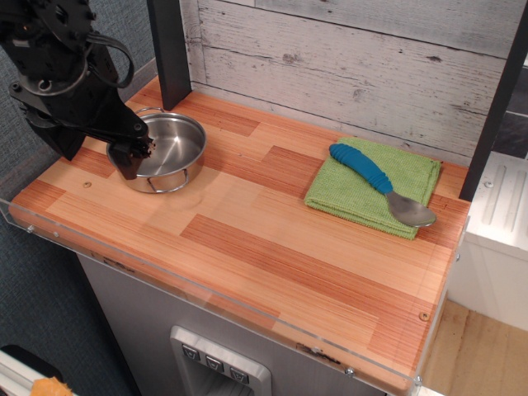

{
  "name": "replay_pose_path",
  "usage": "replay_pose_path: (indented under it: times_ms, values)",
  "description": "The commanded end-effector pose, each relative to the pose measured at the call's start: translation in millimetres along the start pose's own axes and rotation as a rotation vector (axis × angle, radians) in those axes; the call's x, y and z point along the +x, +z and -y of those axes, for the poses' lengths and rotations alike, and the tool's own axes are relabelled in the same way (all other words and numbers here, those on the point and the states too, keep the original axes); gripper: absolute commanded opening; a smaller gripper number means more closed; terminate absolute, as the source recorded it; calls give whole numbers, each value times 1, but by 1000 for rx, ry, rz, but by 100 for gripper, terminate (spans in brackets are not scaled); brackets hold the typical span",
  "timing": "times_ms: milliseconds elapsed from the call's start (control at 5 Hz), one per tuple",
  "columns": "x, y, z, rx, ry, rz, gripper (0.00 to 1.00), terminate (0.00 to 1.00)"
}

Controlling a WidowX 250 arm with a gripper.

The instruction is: Place the pot in front of the spoon on the green towel

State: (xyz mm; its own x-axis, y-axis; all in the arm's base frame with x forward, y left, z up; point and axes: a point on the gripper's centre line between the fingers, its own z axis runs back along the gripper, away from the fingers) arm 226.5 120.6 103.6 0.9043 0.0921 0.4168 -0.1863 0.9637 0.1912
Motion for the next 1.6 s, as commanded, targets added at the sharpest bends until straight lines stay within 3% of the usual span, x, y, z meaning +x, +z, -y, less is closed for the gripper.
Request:
replay_pose_path:
  times_ms: [0, 400, 800, 1400]
  values:
    - [0, 0, 0, 0, 0, 0, 100, 0]
    - [36, -21, 11, -30, 0, -41, 100, 0]
    - [77, -66, 31, -44, -50, -114, 100, 0]
    - [88, -111, 49, -47, -132, -189, 100, 0]
